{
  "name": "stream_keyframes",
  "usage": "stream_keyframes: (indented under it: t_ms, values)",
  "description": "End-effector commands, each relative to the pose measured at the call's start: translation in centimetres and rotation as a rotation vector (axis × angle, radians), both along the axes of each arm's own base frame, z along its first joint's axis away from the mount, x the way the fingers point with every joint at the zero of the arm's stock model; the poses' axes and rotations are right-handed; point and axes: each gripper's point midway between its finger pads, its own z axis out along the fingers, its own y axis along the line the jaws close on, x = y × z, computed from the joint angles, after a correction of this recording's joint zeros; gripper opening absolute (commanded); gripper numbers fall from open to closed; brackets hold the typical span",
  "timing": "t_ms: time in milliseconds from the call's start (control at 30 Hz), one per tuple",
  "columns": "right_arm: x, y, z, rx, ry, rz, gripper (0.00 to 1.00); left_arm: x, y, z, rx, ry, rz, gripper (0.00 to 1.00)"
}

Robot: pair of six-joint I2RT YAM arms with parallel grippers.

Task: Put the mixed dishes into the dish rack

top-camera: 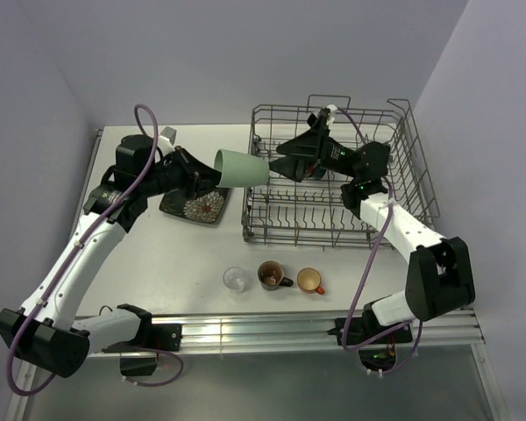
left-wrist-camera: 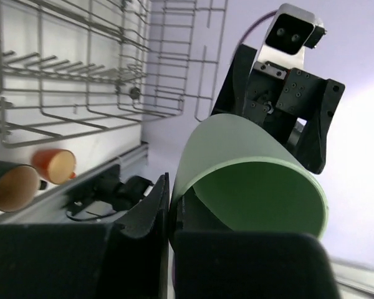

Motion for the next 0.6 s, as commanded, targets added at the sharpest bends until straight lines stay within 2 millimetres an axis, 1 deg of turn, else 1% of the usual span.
stream_keyframes:
  t_ms: [0,100,167,333,433,567]
  values:
    - [-3.3,-0.1,4.9,0.136,-0.136,0.086,0.85,-0.8,-1.1,7.4,-0.239,-0.176,-0.077,0.00]
    - [-3.4,0.5,4.8,0.127,-0.132,0.111,0.85,-0.4,-1.4,7.9,-0.256,-0.183,-0.083,0.00]
    - [-3.2,0.6,4.2,0.106,-0.133,0.101,0.85,0.0,-1.5,8.3,-0.256,-0.191,-0.083,0.00]
    - [-2.8,0.9,3.2,0.069,-0.129,0.088,0.85,-0.3,-1.4,8.8,-0.267,-0.192,-0.088,0.00]
    - [-2.7,1.2,3.1,0.056,-0.128,0.092,0.85,-0.3,-1.5,8.4,-0.280,-0.180,-0.091,0.00]
    - [-2.4,1.6,3.9,0.057,-0.148,0.094,0.85,-0.1,-1.6,7.8,-0.284,-0.164,-0.092,0.00]
